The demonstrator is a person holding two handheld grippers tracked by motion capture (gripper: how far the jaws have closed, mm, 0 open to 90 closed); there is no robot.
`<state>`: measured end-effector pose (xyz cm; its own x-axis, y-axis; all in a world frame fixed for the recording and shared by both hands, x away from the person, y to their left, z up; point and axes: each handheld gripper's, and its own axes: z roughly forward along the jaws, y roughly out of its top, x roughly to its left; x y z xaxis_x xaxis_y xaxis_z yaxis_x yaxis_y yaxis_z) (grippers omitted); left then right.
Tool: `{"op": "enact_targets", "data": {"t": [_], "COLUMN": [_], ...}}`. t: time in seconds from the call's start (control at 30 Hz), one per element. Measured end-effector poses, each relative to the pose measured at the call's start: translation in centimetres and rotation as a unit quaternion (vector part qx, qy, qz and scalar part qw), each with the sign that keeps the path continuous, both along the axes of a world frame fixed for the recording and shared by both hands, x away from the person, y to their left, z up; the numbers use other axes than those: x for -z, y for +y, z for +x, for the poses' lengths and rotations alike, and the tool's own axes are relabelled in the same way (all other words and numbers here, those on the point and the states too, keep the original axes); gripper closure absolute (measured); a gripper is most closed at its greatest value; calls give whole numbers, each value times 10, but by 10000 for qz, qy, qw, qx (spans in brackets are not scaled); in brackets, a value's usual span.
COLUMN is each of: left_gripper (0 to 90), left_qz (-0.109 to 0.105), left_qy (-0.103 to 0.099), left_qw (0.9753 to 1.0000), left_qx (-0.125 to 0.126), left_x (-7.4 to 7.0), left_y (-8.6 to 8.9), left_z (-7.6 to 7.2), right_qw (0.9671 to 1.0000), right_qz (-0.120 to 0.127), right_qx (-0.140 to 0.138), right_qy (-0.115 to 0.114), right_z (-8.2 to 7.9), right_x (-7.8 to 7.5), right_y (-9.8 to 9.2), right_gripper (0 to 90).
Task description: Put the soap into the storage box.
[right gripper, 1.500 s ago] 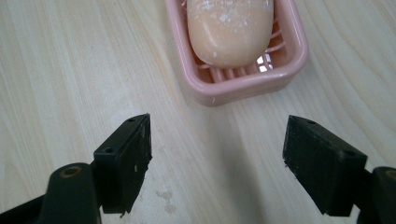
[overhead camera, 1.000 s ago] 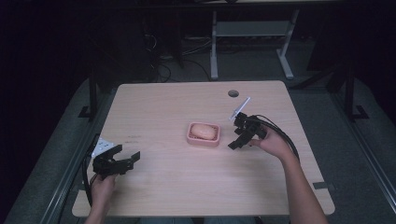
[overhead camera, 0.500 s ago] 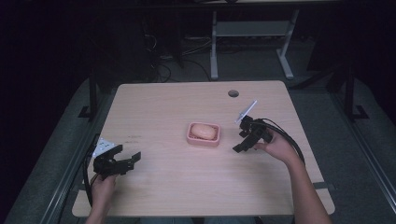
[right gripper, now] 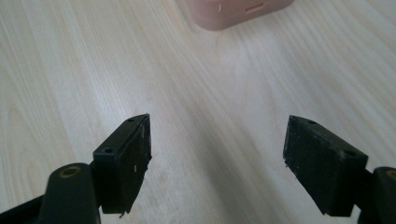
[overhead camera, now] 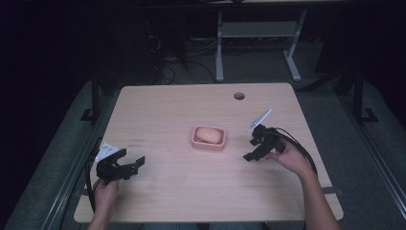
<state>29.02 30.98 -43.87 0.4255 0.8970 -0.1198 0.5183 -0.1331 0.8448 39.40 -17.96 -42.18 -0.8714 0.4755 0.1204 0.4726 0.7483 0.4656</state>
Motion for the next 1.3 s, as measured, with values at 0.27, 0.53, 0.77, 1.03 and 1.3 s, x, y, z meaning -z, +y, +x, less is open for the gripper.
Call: {"op": "enact_targets", "data": {"t": [0.27,0.53,0.77,1.03,1.3], "left_gripper": [142,143,143,143,143], "left_qz": [33,81,92,84,128], "left_qy": [-7,-1,-5,-16,0], "left_qw": [10000,9999,9999,9999,9999], "left_qx": [39,65,81,86,110], "left_x": [1,0,1,1,1], "left_y": [-1,-2,-2,-4,-4], "left_z": [0,0,0,0,0], "right_qw": [9999,9998,9996,9994,9991], "right_qz": [35,94,122,172,226], "right_qx": [88,130,221,264,340], "right_qy": [-95,-114,-95,-109,-117], "right_z": [-8,-18,-26,-35,-44], "right_x": [-2,3,7,9,15], "right_y": [-5,-13,-20,-28,-36], "right_gripper": [233,233,233,232,232]}}
